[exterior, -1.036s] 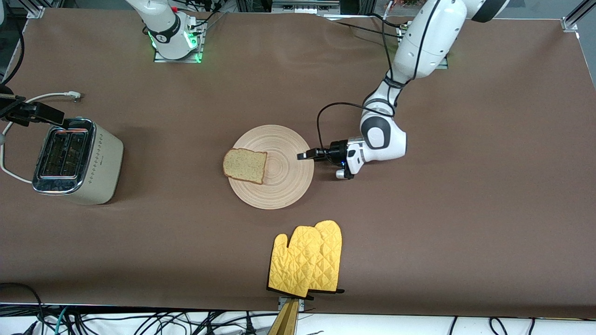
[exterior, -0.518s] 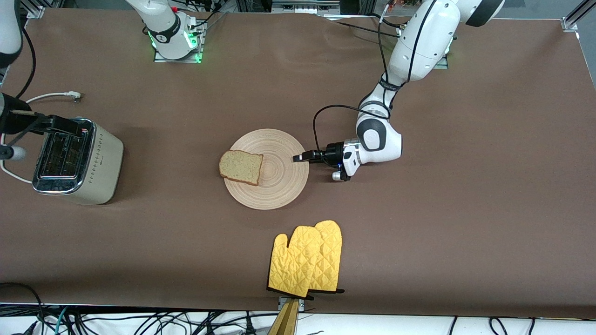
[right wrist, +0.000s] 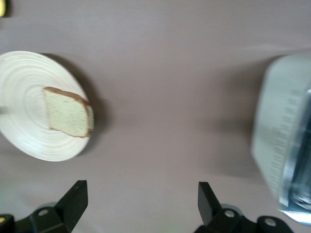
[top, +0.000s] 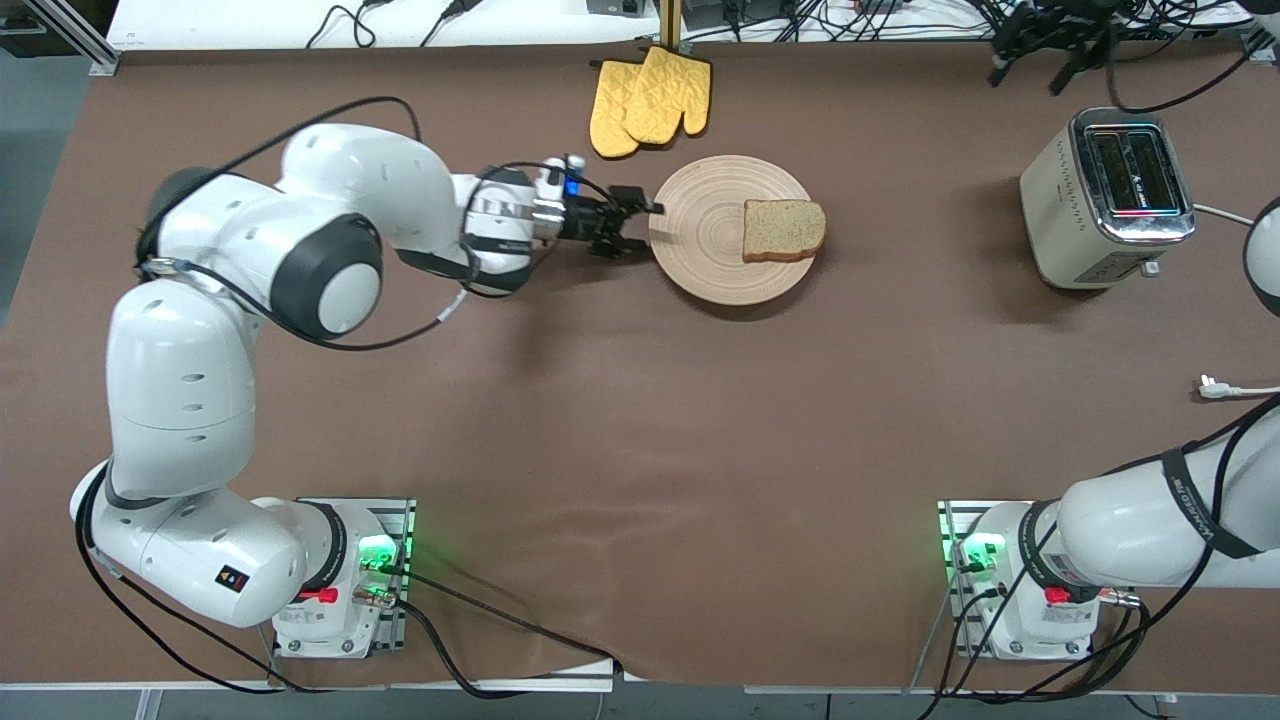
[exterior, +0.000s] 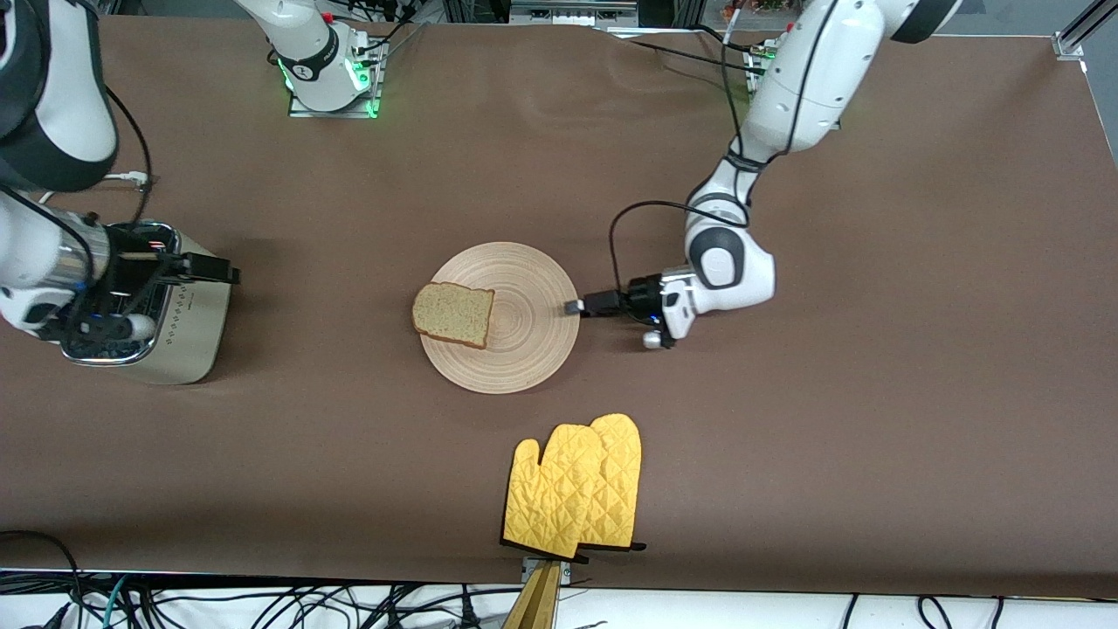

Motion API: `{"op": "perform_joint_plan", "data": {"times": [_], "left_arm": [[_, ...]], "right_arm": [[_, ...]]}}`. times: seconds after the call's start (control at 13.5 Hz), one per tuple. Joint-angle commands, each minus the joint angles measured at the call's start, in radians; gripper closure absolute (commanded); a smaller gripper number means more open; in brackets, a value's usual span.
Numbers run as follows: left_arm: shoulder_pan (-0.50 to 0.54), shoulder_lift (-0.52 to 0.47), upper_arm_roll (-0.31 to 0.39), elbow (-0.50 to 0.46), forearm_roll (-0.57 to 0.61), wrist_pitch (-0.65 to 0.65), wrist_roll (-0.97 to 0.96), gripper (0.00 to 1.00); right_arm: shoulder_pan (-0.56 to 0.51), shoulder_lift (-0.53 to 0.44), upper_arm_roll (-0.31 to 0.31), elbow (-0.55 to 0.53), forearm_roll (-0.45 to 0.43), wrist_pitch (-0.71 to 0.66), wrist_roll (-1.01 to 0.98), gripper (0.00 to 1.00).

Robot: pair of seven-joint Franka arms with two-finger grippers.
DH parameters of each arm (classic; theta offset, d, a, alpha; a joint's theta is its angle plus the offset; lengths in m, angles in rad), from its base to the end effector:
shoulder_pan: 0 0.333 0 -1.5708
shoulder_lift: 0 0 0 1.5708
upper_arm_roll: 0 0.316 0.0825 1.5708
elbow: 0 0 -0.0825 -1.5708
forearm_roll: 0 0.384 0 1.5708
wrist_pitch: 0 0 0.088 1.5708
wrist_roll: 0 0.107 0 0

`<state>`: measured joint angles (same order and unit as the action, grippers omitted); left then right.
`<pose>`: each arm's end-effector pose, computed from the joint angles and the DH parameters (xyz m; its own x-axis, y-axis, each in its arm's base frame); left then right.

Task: Move plate and put bread in toaster
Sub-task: 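Release the plate with the left gripper while the right gripper approaches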

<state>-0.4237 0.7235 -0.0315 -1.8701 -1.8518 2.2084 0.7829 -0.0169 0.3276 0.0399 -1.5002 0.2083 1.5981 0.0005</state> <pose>0.5427 -0.3011 0.1214 0.9572 0.2028 -0.2064 0.2660 -0.3362 0.9035 0.6335 0.0331 0.4662 0.9735 0.0171 -0.2282 -0.0326 -0.9766 -0.2125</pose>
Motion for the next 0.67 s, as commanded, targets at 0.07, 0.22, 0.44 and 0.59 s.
{"op": "perform_joint_plan", "data": {"times": [0.07, 0.22, 0.44, 0.59], "left_arm": [[0.219, -0.232, -0.01, -0.211, 0.178, -0.009, 0.009, 0.0], [0.325, -0.313, -0.011, -0.257, 0.322, -0.01, 0.01, 0.0], [0.463, -0.415, -0.019, -0.258, 0.685, -0.018, -0.016, 0.0], [0.523, -0.462, -0.022, -0.253, 0.825, -0.021, -0.091, 0.0]], "right_arm": [[0.04, 0.106, 0.0, -0.011, 0.144, 0.098, 0.009, 0.0], [0.086, 0.14, -0.002, -0.05, 0.178, 0.192, 0.01, 0.0], [0.135, 0.192, 0.0, -0.11, 0.265, 0.325, 0.058, 0.0], [0.167, 0.243, 0.0, -0.112, 0.27, 0.383, 0.058, 0.0]]}}
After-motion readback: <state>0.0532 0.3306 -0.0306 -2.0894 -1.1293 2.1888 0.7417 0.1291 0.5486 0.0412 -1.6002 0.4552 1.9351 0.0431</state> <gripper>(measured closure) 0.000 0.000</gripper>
